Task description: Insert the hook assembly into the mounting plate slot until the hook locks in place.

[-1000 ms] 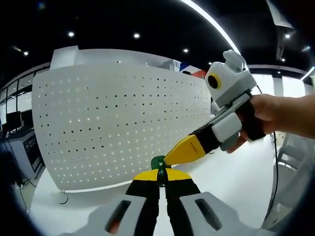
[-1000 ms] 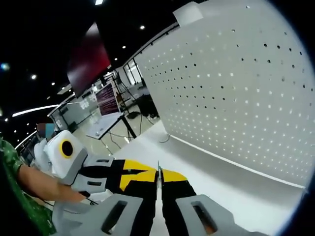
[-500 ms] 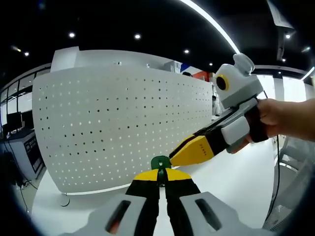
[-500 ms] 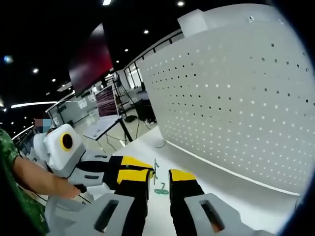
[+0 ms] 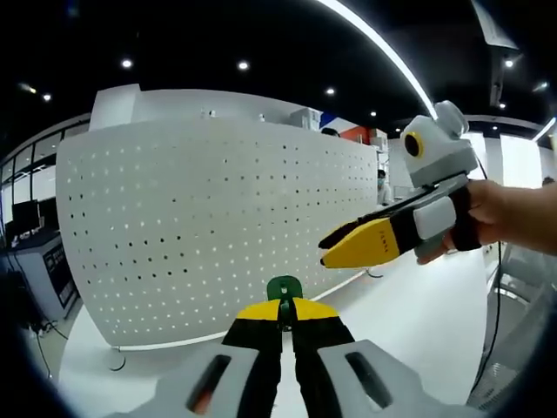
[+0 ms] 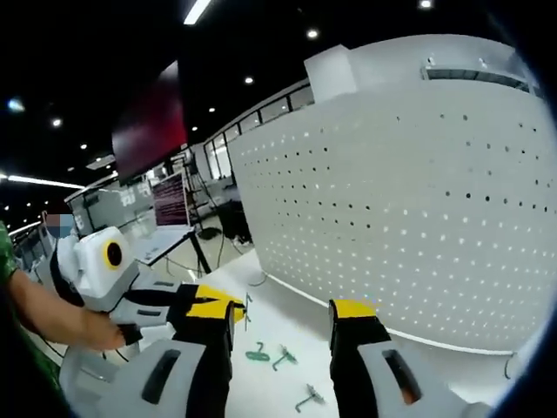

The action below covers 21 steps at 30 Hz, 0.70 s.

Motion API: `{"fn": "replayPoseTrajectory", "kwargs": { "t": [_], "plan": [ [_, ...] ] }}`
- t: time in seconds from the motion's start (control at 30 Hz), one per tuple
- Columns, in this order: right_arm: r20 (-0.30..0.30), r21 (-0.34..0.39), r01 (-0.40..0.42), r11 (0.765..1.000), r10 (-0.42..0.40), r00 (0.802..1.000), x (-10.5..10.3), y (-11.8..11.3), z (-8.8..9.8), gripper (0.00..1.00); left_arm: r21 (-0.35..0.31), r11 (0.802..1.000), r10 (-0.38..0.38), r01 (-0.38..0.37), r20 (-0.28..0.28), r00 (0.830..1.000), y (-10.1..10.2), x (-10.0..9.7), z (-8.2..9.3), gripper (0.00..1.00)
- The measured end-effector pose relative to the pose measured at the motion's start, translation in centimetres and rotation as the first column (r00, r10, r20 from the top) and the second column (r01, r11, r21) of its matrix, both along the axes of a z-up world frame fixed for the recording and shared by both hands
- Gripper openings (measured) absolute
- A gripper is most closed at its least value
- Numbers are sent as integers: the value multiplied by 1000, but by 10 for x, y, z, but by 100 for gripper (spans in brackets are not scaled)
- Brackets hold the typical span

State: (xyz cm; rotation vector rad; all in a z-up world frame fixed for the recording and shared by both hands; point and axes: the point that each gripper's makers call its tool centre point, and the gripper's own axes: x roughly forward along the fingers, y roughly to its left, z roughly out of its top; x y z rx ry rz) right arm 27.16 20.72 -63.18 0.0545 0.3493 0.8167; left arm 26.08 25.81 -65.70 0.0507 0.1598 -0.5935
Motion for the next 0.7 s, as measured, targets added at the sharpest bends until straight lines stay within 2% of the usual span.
{"fn": "replayPoseTrajectory", "kwargs": {
  "t": [0.07, 0.2, 0.33, 0.47, 0.7],
  "plan": [
    [14, -2, 5, 1000, -5, 1000, -1, -2, 3, 49, 1, 1000, 3, -3, 4, 1000, 1, 1, 1, 2],
    [91, -31, 32, 999, -29, 995, -3, -7, 13, 54, -3, 1000, 11, -11, 9, 1000, 4, 6, 5, 2],
    [136, -28, 48, 998, -43, 990, -6, -10, 21, 55, -4, 1000, 20, -20, 21, 1000, 7, 13, 13, 2],
    [165, -25, 61, 998, -56, 985, -9, -12, 28, 57, -6, 999, 32, -32, 37, 999, 11, 20, 22, 2],
    [179, 15, 95, 995, -96, 979, -11, -19, 35, 63, -7, 998, 55, -55, 62, 997, 20, 34, 39, 3]
  ]
}}
